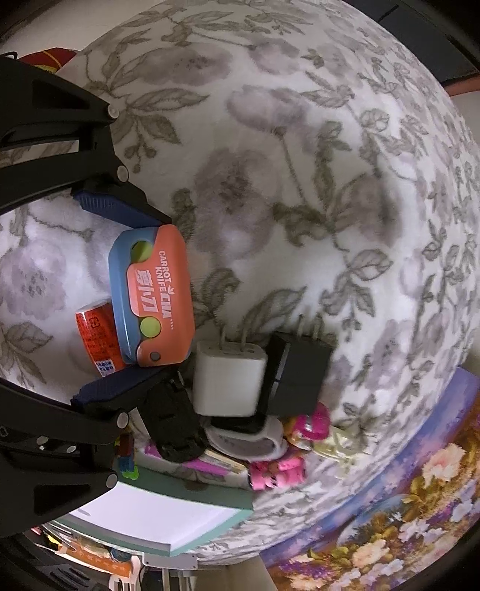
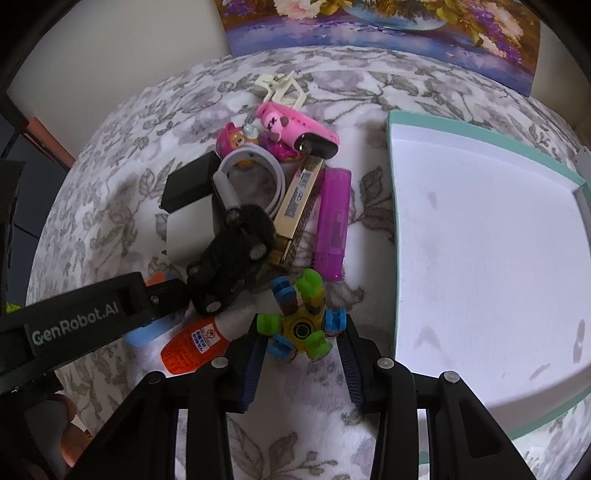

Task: Organize rigid objects
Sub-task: 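Carry both toys over the white tray and open both tools to drop them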

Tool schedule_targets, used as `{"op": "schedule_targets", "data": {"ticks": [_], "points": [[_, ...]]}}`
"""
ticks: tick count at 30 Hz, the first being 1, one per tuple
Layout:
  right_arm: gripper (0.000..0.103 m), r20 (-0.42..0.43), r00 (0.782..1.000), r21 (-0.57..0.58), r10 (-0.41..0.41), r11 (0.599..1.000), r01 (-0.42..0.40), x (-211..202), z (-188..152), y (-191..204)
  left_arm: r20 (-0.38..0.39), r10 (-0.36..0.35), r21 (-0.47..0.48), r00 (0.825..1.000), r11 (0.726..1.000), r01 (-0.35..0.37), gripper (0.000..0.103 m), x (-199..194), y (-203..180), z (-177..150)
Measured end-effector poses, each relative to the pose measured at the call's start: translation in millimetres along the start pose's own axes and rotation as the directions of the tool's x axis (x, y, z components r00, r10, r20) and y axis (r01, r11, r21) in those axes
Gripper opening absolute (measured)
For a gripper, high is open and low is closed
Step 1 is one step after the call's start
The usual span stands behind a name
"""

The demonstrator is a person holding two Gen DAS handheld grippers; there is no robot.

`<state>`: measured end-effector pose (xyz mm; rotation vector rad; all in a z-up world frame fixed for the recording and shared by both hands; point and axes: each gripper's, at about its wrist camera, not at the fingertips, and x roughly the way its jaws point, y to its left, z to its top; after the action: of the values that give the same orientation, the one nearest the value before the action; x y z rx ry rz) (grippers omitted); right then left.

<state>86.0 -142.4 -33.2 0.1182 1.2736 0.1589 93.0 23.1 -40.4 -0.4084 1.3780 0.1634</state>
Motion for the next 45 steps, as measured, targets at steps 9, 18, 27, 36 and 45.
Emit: {"op": "schedule_targets", "data": {"ticks": [9, 18, 27, 36, 45], "points": [[0.04, 0.085, 0.996, 0.036, 0.024, 0.999, -0.027, -36.3, 8.7, -12.3, 0.123, -0.05, 0.029, 0.991, 0.998, 0.047, 0.072, -39.3, -17.6, 9.7], [0.04, 0.141, 0.985, 0.128, -0.102, 0.988, 0.084, -61.6, 15.5, -59.9, 0.165, -0.049, 0.165, 0.985, 0.986, 0.021, 0.072, -48.2, -62.4, -5.8], [0.041, 0.132, 0.968, 0.332, -0.215, 0.929, 0.161, -79.7, 9.3, -148.5, 0.166, -0.079, 0.35, 0.983, 0.936, 0.016, 0.072, -42.5, -133.5, -42.6], [0.041, 0.126, 0.952, 0.432, -0.28, 0.879, 0.201, -92.5, 4.1, -205.0, 0.12, -0.06, 0.484, 0.991, 0.875, -0.005, 0.073, -18.3, -179.0, -71.4], [0.041, 0.117, 0.948, 0.456, -0.296, 0.864, 0.214, -85.9, 9.3, -226.6, 0.148, -0.026, 0.549, 0.989, 0.834, -0.06, 0.073, 2.4, -213.6, -69.4]]}}
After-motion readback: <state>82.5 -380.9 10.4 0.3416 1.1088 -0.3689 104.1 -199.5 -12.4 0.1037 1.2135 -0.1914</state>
